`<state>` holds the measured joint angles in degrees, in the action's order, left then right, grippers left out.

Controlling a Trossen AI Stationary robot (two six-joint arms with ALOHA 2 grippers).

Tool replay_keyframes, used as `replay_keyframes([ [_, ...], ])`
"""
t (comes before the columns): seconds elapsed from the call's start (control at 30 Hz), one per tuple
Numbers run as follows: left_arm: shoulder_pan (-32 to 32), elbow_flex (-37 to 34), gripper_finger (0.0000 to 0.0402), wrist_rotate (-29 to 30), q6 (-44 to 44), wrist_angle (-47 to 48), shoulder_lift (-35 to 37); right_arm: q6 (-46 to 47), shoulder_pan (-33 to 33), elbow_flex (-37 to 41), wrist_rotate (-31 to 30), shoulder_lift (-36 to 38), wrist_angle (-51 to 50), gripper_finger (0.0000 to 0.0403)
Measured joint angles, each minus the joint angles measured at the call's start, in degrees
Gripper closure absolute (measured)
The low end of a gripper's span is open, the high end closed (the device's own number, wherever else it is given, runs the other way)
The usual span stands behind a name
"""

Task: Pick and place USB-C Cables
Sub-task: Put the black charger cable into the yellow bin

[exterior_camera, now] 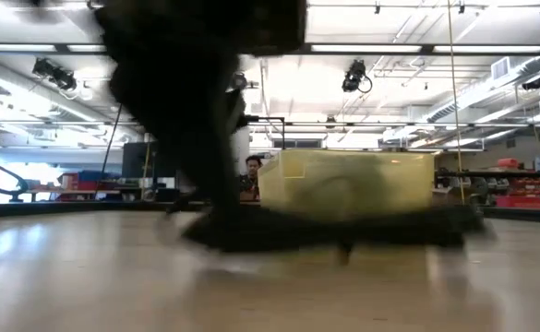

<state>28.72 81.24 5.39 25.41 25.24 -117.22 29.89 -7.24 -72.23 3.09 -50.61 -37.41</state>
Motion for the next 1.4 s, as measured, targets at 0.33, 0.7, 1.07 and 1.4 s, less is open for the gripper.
replay_keyframes([
  [0.33,-0.9,0.1,0.0377,9.7,6.9,-5.2,14.4,-0.2,0.0,0.0,0.0,0.7,0.0,0.0278],
  [0.7,-4.7,0.2,0.0377,37.1,37.3,-1.9,18.9,-6.2,0.0,0.0,-5.1,2.5,0.4,0.0278],
  [1.07,-4.3,0.2,0.0377,46.0,59.0,-2.8,12.9,-12.5,2.0,0.0,-13.8,3.3,0.4,0.0278],
  [1.4,-3.2,2.3,0.0377,43.4,70.4,-6.8,4.7,-16.5,4.4,0.0,-14.1,4.1,-0.2,0.0278],
])
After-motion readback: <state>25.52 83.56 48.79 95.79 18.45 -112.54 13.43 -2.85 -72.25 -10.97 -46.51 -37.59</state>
